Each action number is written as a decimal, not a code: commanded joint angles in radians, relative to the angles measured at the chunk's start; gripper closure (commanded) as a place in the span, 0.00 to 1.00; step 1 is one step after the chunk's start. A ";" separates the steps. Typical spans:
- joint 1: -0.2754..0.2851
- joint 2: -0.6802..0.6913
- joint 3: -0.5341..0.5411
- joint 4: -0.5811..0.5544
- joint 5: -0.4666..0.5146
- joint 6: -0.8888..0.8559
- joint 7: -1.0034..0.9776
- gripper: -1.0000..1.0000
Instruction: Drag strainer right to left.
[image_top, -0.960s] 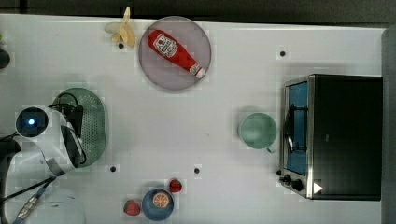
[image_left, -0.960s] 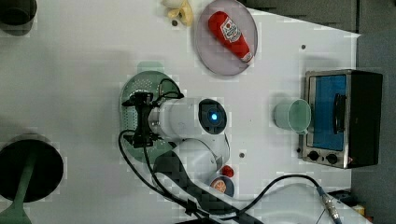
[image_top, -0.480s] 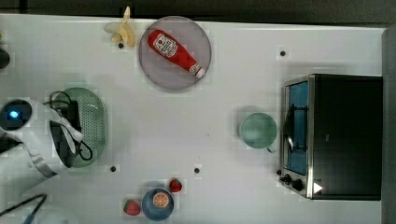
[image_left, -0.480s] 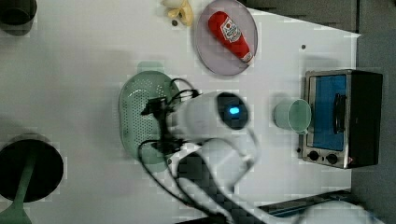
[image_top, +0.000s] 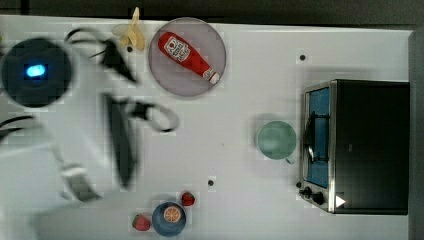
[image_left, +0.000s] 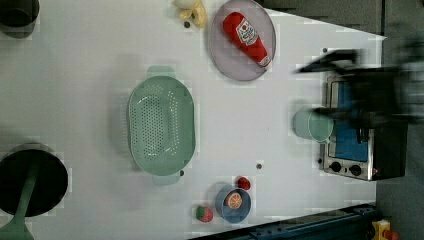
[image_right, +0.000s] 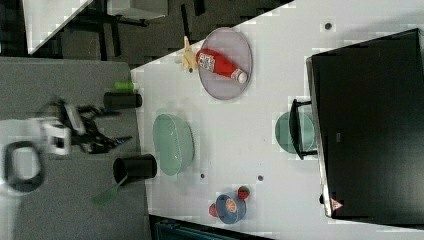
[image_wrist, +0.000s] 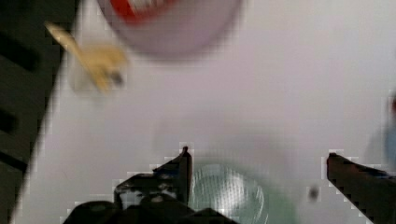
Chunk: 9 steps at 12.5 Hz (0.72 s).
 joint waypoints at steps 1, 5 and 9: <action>-0.050 -0.114 -0.177 -0.003 -0.108 -0.161 -0.350 0.00; -0.056 -0.231 -0.290 -0.022 -0.176 -0.254 -0.509 0.00; -0.053 -0.228 -0.295 -0.040 -0.175 -0.256 -0.509 0.00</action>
